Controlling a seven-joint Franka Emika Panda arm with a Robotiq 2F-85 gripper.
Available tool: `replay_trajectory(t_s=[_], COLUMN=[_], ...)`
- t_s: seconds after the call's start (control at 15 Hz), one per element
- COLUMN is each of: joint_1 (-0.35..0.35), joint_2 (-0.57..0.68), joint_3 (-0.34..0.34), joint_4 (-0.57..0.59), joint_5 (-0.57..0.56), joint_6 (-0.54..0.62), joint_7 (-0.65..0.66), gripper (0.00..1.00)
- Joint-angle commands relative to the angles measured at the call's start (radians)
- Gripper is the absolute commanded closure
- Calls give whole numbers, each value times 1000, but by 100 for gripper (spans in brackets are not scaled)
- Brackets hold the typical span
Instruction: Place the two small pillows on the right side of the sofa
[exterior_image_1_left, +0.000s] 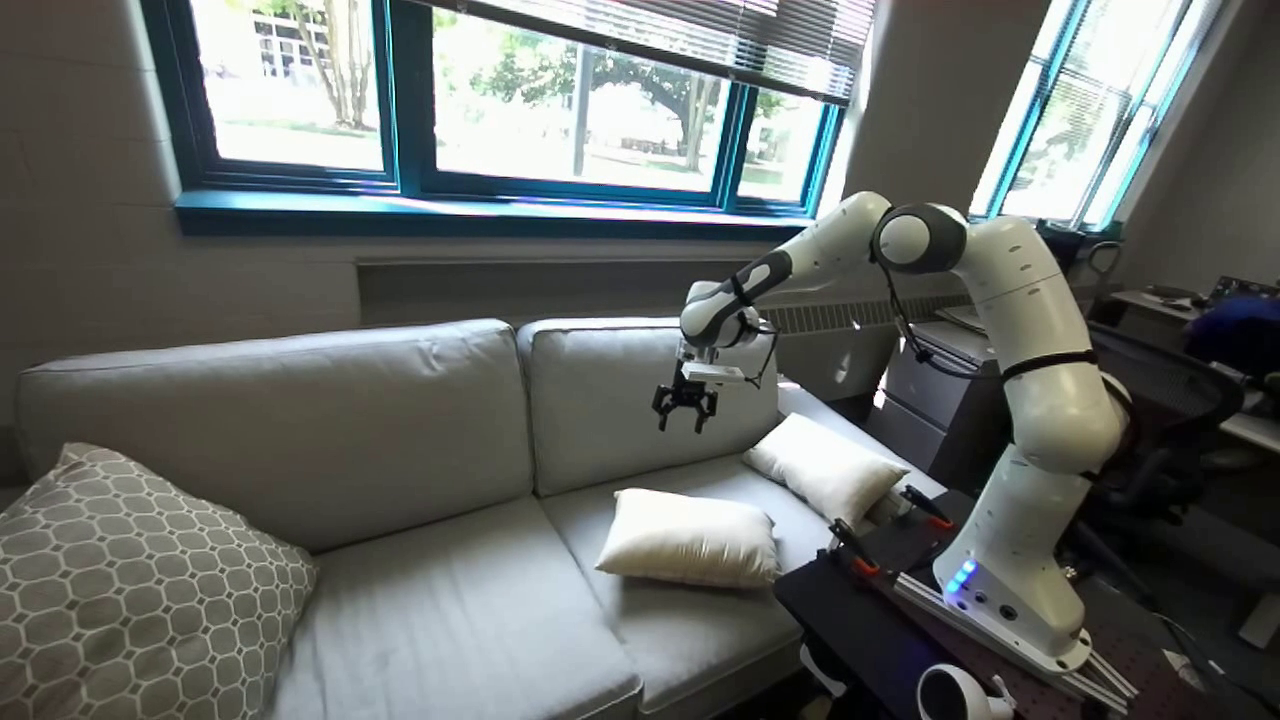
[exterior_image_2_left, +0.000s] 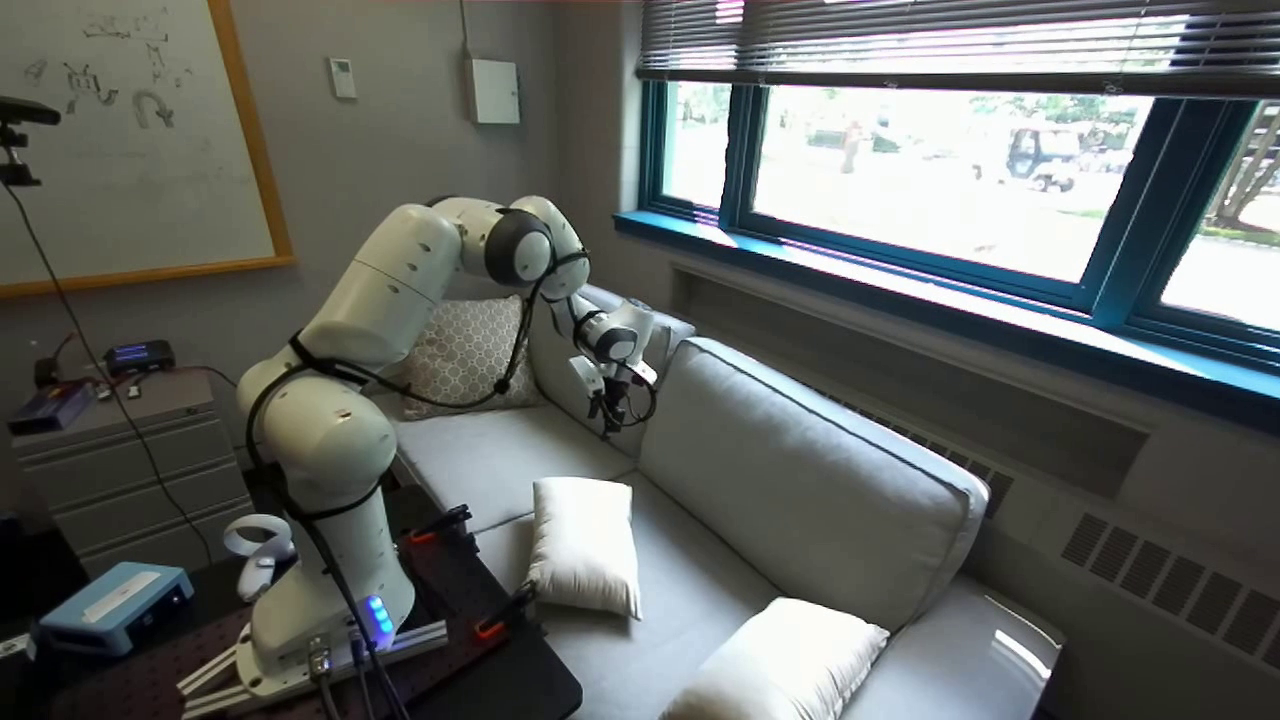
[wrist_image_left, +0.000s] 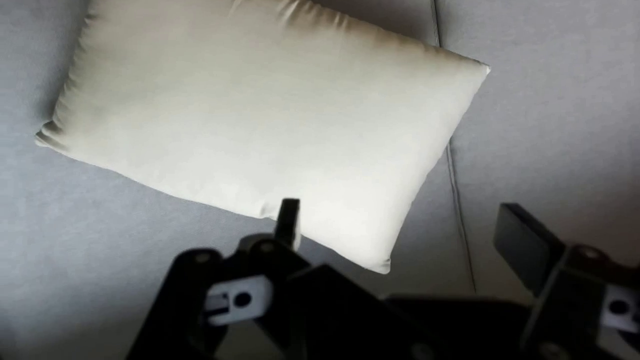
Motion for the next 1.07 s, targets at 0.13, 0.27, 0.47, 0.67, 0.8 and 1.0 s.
replay_trajectory(t_s=[0.13,0.27,0.47,0.67,0.8,1.0], joint_1=[7,18,48,94,145,167], joint_2=[73,156,297,421,498,485], joint_3=[-20,3,55,90,93,83], joint_4=[70,151,312,450,546,501], joint_5=[-14,-26,-48,-70,-93,-95], joint_6=[51,45,-52,-180,-293,-310], joint_7=[2,-41,-112,-154,-152,-124], gripper=[0,0,0,0,0,0])
